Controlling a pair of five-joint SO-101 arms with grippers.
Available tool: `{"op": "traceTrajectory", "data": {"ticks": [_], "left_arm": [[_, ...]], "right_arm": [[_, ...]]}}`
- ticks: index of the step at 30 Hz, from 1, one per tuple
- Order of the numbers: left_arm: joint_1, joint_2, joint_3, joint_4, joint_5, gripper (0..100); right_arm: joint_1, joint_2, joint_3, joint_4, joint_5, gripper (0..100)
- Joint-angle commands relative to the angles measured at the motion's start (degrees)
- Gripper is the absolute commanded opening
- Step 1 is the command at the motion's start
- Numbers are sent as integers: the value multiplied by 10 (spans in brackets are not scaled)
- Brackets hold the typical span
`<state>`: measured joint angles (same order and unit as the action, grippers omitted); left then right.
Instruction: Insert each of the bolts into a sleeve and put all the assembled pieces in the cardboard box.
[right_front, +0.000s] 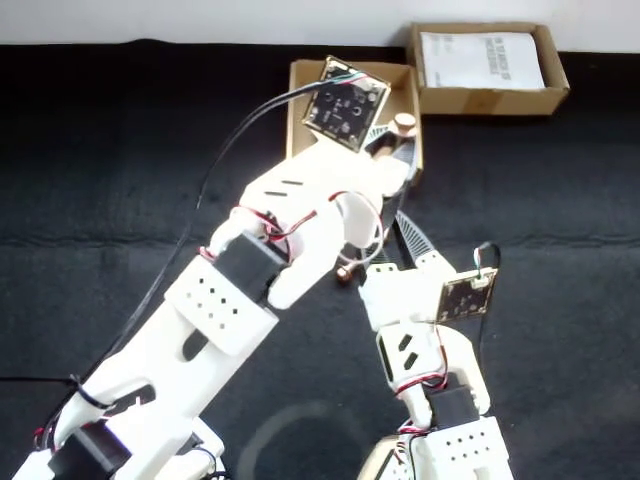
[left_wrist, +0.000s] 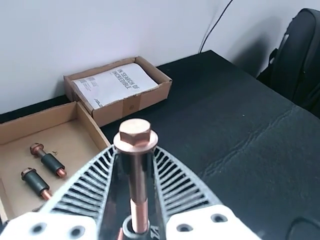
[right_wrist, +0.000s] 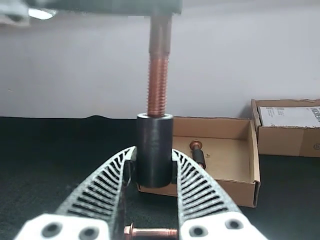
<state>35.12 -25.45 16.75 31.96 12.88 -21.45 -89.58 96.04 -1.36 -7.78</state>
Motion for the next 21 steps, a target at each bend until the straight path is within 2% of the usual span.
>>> {"op": "traceTrajectory", "data": {"ticks": [1,9,13,19,21], "left_arm": [[-6,4,-8,-9,-2,8],[-3,3,-3,-4,-4,8],[-1,1,-8,39,-5,18],[-2,0,-9,131,-3,205],[-2,-7,-8,143,-3,220]], "right_arm": [[-3,-8,76,0,4,7],[-3,-8,76,0,4,7],[-3,-8,76,0,5,7],[0,-8,76,0,5,7],[0,-8,76,0,5,7]]}}
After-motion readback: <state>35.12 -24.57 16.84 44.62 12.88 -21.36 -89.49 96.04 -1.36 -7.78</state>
